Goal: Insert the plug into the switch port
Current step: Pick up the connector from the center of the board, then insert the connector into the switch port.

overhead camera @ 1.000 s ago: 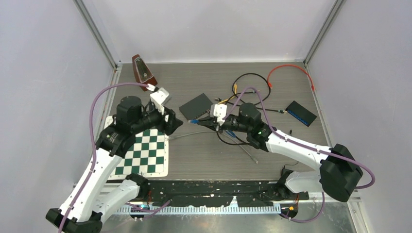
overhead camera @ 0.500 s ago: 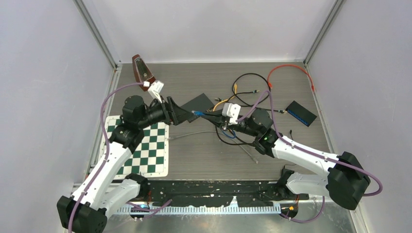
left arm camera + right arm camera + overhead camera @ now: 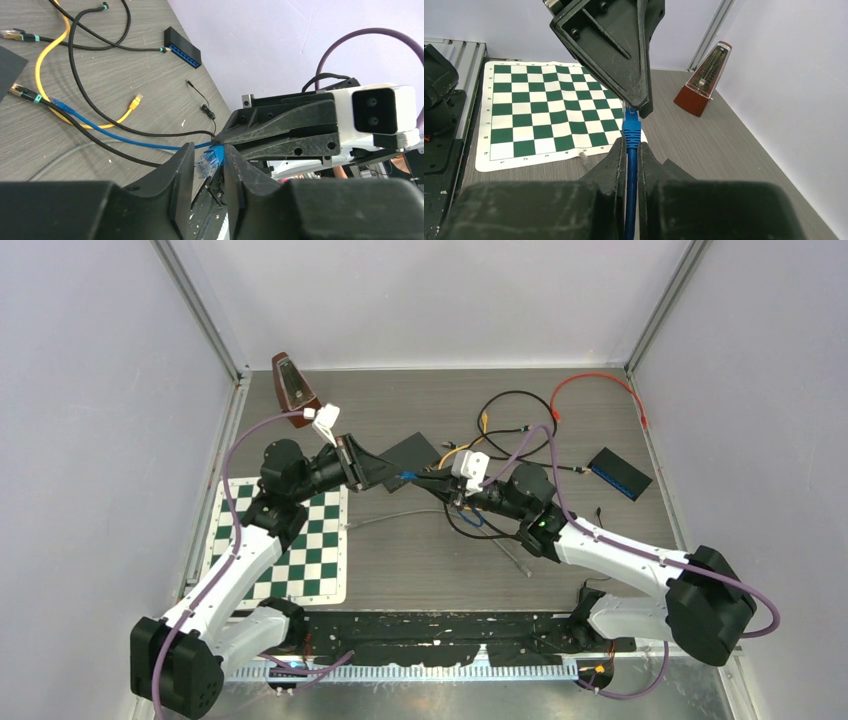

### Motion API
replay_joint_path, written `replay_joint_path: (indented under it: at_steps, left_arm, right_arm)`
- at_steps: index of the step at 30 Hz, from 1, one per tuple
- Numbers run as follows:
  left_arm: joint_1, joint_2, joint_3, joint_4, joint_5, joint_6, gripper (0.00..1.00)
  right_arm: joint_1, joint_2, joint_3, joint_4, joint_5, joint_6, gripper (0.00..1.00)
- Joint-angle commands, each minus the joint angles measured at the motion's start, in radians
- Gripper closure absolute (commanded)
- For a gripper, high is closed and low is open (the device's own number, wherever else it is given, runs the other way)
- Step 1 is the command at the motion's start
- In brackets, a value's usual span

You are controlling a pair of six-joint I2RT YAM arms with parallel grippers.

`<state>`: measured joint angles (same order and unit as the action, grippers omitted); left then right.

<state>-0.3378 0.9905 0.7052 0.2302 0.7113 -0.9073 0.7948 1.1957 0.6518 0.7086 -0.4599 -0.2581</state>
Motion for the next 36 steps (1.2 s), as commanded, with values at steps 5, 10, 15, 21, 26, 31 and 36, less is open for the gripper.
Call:
replay_joint_path:
  at_steps: [5, 10, 15, 21, 26, 31, 36]
  left_arm:
    - [0.003, -0.009, 0.029, 0.005, 0.035, 0.059, 0.80]
    - [0.003, -0.001, 0.025, -0.006, 0.044, 0.070, 0.82]
    - [0.003, 0.009, 0.021, -0.008, 0.055, 0.074, 0.85]
    - [0.003, 0.014, 0.026, -0.022, 0.072, 0.086, 0.88]
    - [0.003, 0.019, 0.028, -0.032, 0.085, 0.093, 0.89]
    - [0.003, 0.013, 0.044, -0.095, 0.074, 0.129, 0.90]
    - [0.003, 0.009, 0.065, -0.193, 0.023, 0.178, 0.90]
  right_arm:
    - [0.000, 0.038, 0.084, -0.075, 0.026, 0.004, 0.86]
    - [0.001, 0.054, 0.105, -0.116, 0.012, -0.007, 0.85]
    - [0.012, 0.068, 0.123, -0.152, 0.003, -0.027, 0.84]
    - [0.019, 0.075, 0.128, -0.168, 0.018, -0.036, 0.73]
    - [0.023, 0.088, 0.135, -0.181, 0.015, -0.040, 0.63]
    - [0.031, 0.078, 0.121, -0.179, 0.056, -0.056, 0.85]
    - [0.040, 0.051, 0.110, -0.182, 0.095, -0.062, 0.61]
